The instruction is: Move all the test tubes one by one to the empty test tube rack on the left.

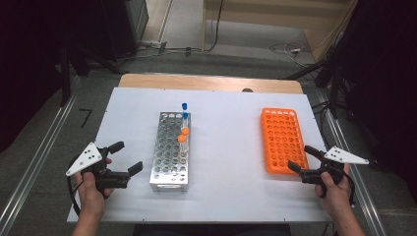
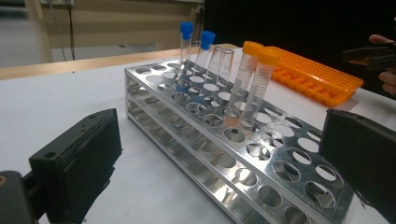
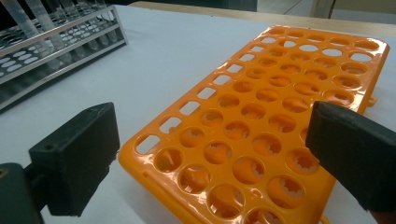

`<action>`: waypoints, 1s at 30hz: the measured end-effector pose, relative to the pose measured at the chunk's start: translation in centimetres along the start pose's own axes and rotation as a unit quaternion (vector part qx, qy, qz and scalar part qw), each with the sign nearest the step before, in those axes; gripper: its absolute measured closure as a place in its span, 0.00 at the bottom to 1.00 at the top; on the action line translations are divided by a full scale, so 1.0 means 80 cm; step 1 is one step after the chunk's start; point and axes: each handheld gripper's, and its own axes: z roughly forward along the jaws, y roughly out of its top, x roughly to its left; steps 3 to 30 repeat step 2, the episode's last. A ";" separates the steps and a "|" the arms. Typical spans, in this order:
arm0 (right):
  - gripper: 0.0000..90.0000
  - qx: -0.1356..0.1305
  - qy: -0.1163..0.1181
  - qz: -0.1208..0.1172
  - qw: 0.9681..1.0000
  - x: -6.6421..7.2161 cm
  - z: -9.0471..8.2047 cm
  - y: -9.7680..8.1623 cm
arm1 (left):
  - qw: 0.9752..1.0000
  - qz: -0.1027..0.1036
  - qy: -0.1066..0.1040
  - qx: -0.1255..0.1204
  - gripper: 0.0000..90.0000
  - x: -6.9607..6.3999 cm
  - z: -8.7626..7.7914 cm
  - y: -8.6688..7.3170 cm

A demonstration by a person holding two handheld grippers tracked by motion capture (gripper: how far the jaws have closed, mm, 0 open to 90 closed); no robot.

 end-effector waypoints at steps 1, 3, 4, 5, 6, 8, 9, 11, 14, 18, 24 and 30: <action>0.02 0.000 0.000 0.000 1.000 0.000 0.000 0.000 | 1.000 -0.001 0.000 0.000 0.00 0.000 0.000 0.000; 0.02 0.000 0.000 -0.001 1.000 0.000 0.000 0.000 | 1.000 -0.001 0.001 0.000 0.00 0.001 0.000 0.000; 0.02 0.000 0.000 -0.001 1.000 0.000 0.000 0.000 | 1.000 -0.001 0.001 0.000 0.00 0.001 0.000 0.000; 0.02 0.000 0.000 -0.001 1.000 0.000 0.000 0.000 | 1.000 -0.001 0.001 0.000 0.00 0.001 0.000 0.000; 0.02 0.000 0.000 -0.001 1.000 0.000 0.000 0.000 | 1.000 -0.001 0.001 0.000 0.00 0.001 0.000 0.000; 0.02 0.000 0.000 -0.001 1.000 0.000 0.000 0.000 | 1.000 -0.001 0.001 0.000 0.00 0.001 0.000 0.000; 0.02 0.000 0.000 -0.001 1.000 0.000 0.000 0.000 | 1.000 -0.001 0.001 0.000 0.00 0.001 0.000 0.000; 0.02 0.000 0.000 -0.001 1.000 0.000 0.000 0.000 | 1.000 -0.001 0.001 0.000 0.00 0.001 0.000 0.000; 0.02 0.000 0.000 -0.001 1.000 0.000 0.000 0.000 | 1.000 -0.001 0.001 0.000 0.00 0.001 0.000 0.000; 0.02 0.000 0.000 -0.001 1.000 0.000 0.000 0.000 | 1.000 -0.001 0.001 0.000 0.00 0.001 0.000 0.000; 0.02 0.000 0.000 -0.001 1.000 0.000 0.000 0.000 | 1.000 -0.001 0.001 0.000 0.00 0.001 0.000 0.000; 0.02 0.000 0.000 -0.001 1.000 0.000 0.000 0.000 | 1.000 -0.001 0.001 0.000 0.00 0.001 0.000 0.000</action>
